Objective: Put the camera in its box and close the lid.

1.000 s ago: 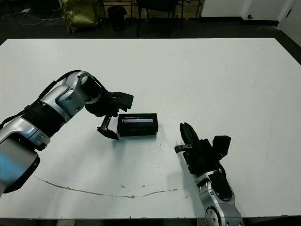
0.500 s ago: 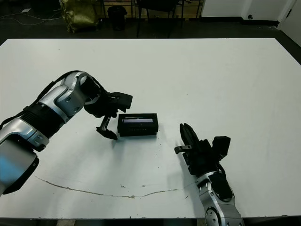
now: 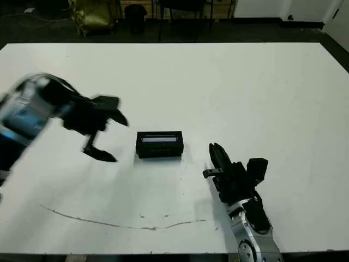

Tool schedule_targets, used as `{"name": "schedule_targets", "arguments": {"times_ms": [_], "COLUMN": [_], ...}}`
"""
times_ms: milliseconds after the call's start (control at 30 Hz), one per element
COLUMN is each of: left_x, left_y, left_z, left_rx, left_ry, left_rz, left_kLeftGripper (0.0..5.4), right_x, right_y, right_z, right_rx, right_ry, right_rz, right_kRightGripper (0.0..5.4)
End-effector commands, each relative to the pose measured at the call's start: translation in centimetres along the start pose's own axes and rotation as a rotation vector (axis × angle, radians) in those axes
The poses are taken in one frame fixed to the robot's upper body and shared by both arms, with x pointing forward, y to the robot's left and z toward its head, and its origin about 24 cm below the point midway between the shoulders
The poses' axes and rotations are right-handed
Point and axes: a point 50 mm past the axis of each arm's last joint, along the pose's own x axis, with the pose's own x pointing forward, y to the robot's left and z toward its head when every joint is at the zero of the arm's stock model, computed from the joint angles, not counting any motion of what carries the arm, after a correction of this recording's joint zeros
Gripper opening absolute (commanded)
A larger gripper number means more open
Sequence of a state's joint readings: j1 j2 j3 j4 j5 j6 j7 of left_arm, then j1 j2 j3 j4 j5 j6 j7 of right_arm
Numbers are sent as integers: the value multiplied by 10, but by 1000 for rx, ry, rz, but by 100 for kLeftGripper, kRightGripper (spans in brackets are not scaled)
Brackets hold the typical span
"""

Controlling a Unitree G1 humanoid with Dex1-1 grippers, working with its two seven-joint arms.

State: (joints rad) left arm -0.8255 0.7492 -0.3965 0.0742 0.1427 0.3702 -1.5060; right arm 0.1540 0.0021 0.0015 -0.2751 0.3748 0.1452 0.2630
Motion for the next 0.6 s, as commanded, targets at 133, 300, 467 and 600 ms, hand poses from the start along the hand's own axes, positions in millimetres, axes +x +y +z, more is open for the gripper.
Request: {"name": "schedule_targets", "arguments": {"times_ms": [133,300,467,600], "left_x": [-27,-21,4,34], "left_y": [-10,-19,-39,-54], "left_z": [-20,-11,16,35], "left_rx": [-121,-210,-302,-395], "left_ry": [18,-219,-492,-627], "left_rz": [224,659,924,990], "left_kLeftGripper": [425,302,177,81], "right_x": [1,3,2,2], "right_y": [-3,-3,-3,-3], "right_z": [-2,-3,-3,-3], "right_rx": [-15,-10,-6,-14], "right_ry": [10,5,1,-1], "right_rz": [14,17,21,13], "right_kRightGripper": [0,0,0,0]}}
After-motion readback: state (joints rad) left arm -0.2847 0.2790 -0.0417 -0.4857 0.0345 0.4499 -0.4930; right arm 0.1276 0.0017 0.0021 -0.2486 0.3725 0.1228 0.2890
